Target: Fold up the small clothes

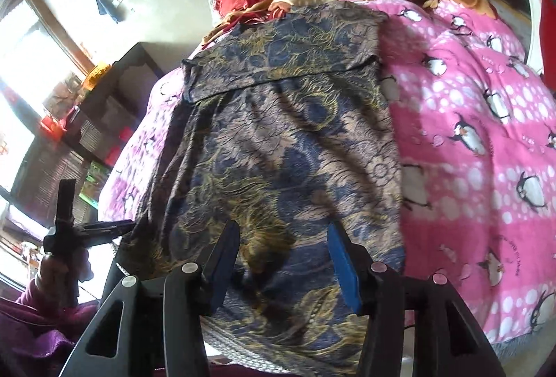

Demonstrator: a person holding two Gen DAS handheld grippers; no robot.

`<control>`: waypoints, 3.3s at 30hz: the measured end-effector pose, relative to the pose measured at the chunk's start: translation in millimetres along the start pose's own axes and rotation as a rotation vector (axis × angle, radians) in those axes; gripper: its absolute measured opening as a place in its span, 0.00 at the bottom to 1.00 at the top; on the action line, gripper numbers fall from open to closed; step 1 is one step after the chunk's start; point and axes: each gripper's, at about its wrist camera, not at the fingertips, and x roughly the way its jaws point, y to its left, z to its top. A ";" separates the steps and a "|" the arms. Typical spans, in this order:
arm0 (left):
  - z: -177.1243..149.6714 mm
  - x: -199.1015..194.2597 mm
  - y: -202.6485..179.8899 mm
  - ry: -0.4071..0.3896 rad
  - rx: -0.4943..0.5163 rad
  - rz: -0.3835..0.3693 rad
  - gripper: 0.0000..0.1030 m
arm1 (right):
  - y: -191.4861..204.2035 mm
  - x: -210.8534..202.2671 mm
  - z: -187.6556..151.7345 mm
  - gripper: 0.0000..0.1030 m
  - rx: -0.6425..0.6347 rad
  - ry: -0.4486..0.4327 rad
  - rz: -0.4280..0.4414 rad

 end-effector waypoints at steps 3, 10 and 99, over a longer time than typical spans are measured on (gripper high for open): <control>-6.2 -1.0 0.4 0.011 -0.010 -0.019 0.39 | -1.7 -2.0 -3.5 0.48 0.023 -0.005 0.017; -8.9 4.8 -9.4 0.010 0.001 -0.034 0.50 | -4.6 -0.2 -3.1 0.49 0.057 -0.008 0.027; 16.7 -35.5 0.5 -0.060 0.084 -0.160 0.06 | -37.3 -18.0 -21.0 0.08 0.106 -0.028 0.205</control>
